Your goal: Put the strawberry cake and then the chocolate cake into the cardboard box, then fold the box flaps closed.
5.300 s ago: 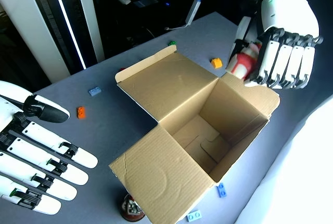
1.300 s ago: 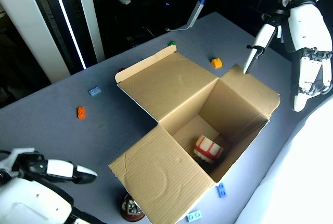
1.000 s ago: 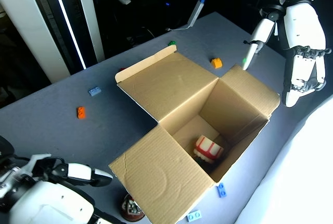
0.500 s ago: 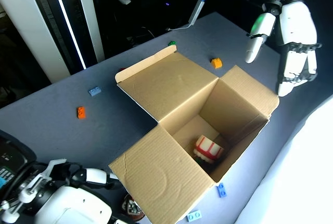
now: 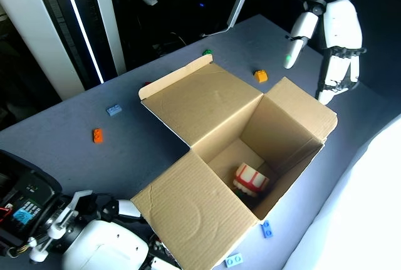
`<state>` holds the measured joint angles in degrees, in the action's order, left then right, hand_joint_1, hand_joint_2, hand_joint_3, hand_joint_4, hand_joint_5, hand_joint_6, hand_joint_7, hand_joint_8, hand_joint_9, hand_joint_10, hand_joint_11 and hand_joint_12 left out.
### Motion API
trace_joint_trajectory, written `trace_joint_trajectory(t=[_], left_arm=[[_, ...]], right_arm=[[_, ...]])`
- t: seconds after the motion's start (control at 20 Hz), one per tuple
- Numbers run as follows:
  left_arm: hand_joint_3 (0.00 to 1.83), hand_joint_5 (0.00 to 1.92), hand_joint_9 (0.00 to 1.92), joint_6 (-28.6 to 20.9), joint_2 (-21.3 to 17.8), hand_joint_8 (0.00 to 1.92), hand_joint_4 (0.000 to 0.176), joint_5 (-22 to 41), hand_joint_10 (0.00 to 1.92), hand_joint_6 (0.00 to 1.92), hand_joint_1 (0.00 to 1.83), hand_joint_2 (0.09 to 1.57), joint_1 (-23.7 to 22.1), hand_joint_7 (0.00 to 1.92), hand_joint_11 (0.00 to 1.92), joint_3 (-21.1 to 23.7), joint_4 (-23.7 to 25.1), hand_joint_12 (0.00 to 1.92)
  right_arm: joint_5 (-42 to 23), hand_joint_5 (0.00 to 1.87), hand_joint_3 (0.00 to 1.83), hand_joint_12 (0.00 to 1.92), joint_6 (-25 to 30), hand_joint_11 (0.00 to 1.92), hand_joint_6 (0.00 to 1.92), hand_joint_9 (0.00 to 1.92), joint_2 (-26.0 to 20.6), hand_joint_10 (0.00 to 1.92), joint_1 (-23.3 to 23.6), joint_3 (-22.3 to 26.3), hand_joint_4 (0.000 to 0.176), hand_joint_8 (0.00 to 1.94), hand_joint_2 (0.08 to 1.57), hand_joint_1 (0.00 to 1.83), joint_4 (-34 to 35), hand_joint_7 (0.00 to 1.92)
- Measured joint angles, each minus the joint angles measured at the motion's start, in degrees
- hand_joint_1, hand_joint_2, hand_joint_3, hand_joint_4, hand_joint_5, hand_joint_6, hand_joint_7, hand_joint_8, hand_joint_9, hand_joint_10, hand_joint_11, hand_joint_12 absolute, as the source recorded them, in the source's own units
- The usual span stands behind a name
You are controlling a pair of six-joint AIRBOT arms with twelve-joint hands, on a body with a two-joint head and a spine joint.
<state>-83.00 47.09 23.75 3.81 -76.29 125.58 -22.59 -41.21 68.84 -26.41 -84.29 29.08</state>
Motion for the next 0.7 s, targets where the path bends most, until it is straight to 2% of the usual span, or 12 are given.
trace_joint_trajectory(t=[0.1,0.15,0.2,0.25,0.55,0.7], left_arm=[[0.00,0.29,0.49,-4.07,-0.17,0.00,0.029,-0.52,0.00,0.00,0.21,1.27,0.79,0.43,0.04,0.17,0.15,1.17],[0.00,0.29,0.49,-7.43,-0.26,0.00,0.028,-0.59,0.00,0.00,0.21,1.27,1.18,0.43,0.04,0.17,1.46,1.18],[0.00,0.29,0.49,-10.95,-0.39,0.00,0.033,-0.63,0.00,0.00,0.20,1.28,1.20,0.42,0.04,0.13,3.39,1.19],[0.00,0.29,0.48,-12.50,-0.52,0.00,0.033,-0.72,0.00,0.00,0.20,1.28,1.49,0.42,0.03,0.11,3.96,1.21],[0.00,0.30,0.49,-13.11,-1.55,0.00,0.030,-0.76,0.00,0.01,0.23,1.27,1.49,0.42,0.03,0.90,4.42,1.24],[0.00,0.28,0.48,-16.13,-1.57,0.00,0.035,-1.46,0.00,0.00,0.21,1.27,2.82,0.42,0.03,0.35,5.11,1.24]], right_arm=[[-0.72,0.10,0.01,0.28,0.00,0.00,0.00,0.14,0.00,0.00,-0.28,-0.24,0.000,0.00,1.06,0.94,0.02,0.16],[-0.68,0.12,0.01,0.34,-0.02,0.00,0.01,0.14,0.00,0.00,-0.28,-0.33,0.000,0.00,1.06,0.96,0.17,0.16],[-0.61,0.09,0.01,0.27,0.00,0.00,0.01,0.13,0.00,0.00,-0.28,-0.39,0.000,0.00,1.06,0.96,0.15,0.14],[-0.72,0.11,0.00,0.30,0.00,0.00,0.01,0.15,0.00,0.01,-0.28,-0.39,0.000,0.00,1.05,0.96,0.02,0.15],[-0.74,0.10,0.00,0.32,0.00,0.00,0.01,0.15,0.20,0.01,-0.28,-0.39,0.000,0.01,1.05,0.97,0.04,0.16],[-1.05,0.12,0.00,0.43,0.00,0.00,0.01,0.16,0.20,0.01,-0.68,-0.39,0.000,0.00,1.05,0.97,0.04,0.19]])
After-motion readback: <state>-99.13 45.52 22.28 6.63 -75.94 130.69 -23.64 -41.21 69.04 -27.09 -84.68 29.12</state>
